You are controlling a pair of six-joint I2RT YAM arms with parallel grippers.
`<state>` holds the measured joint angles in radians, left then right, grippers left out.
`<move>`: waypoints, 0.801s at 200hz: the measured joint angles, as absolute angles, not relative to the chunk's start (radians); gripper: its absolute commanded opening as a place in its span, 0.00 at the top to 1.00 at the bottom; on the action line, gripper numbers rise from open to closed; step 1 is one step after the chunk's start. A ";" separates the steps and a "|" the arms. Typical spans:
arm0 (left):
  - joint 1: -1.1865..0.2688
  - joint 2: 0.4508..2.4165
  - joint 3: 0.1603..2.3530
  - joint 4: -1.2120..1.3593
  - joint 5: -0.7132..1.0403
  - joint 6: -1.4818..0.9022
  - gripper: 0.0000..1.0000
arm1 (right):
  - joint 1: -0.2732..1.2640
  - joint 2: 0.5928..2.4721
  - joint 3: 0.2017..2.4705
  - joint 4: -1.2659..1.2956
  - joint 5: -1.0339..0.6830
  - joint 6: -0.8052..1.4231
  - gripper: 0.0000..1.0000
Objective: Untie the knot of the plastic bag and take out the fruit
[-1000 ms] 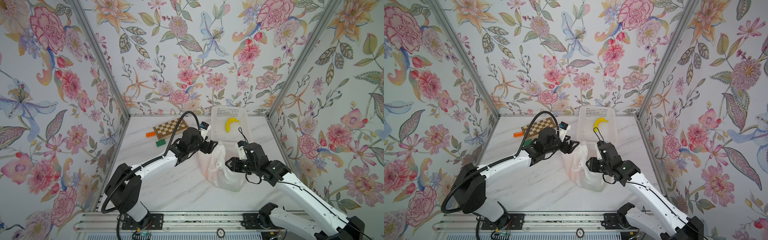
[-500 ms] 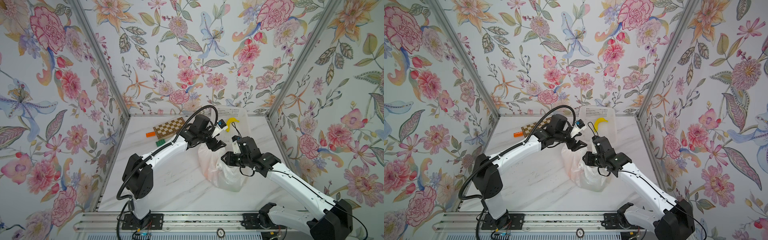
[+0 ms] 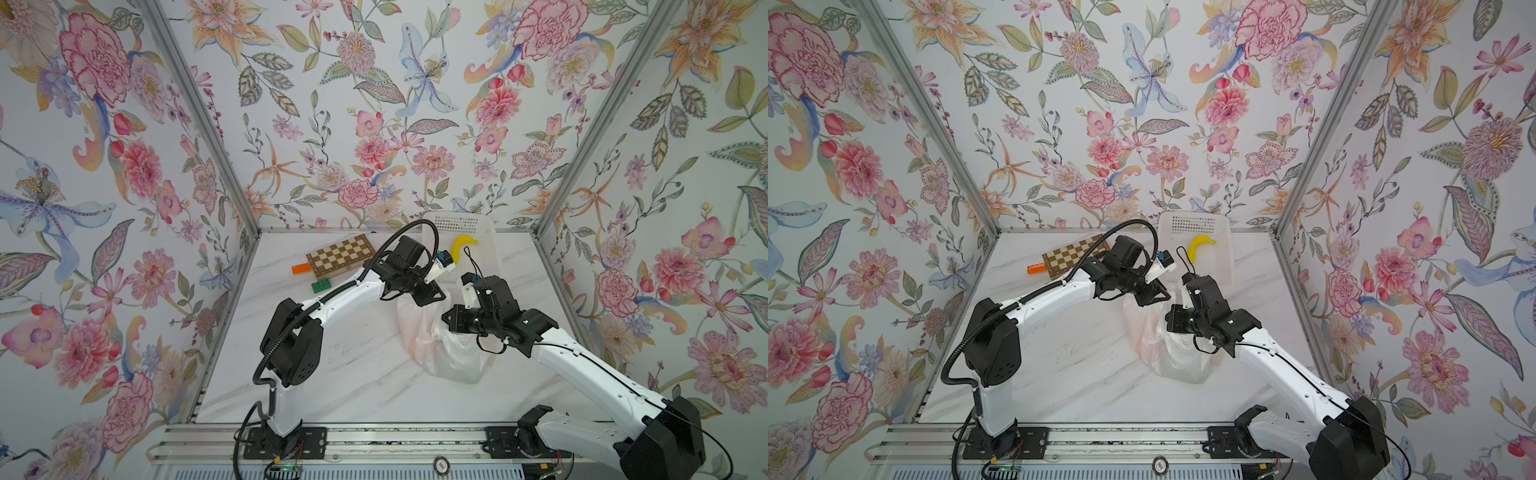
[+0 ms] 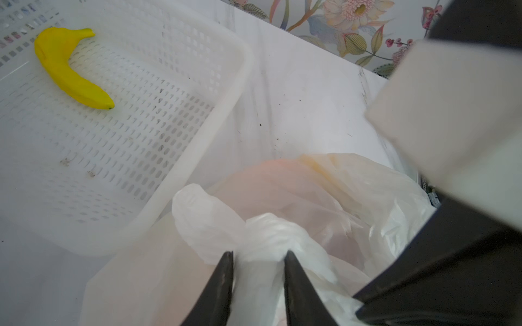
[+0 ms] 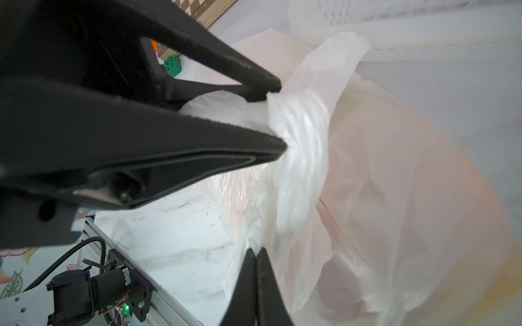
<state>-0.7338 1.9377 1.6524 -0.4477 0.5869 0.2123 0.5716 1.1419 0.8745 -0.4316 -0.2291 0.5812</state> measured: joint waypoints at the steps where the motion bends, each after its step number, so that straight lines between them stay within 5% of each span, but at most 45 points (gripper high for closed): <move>1: -0.734 1.938 1.652 -0.447 0.585 0.206 0.88 | 0.572 1.142 0.874 -0.431 -0.229 0.581 1.00; 17: -0.733 1.940 1.652 -0.428 0.544 0.160 0.93 | 0.572 1.134 0.867 -0.427 -0.234 0.581 1.00; 120: -0.656 1.952 1.656 -0.181 0.353 -0.296 0.77 | 0.675 1.052 0.773 -0.384 -0.384 0.558 1.00; 160: -0.640 1.966 1.670 -0.136 0.325 -0.360 0.72 | 0.736 1.084 0.770 -0.409 -0.404 0.553 0.83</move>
<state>-0.6399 1.9656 1.6699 -0.1360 0.3248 -0.3599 0.7357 1.0843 0.7696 -0.4088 -0.4042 0.5529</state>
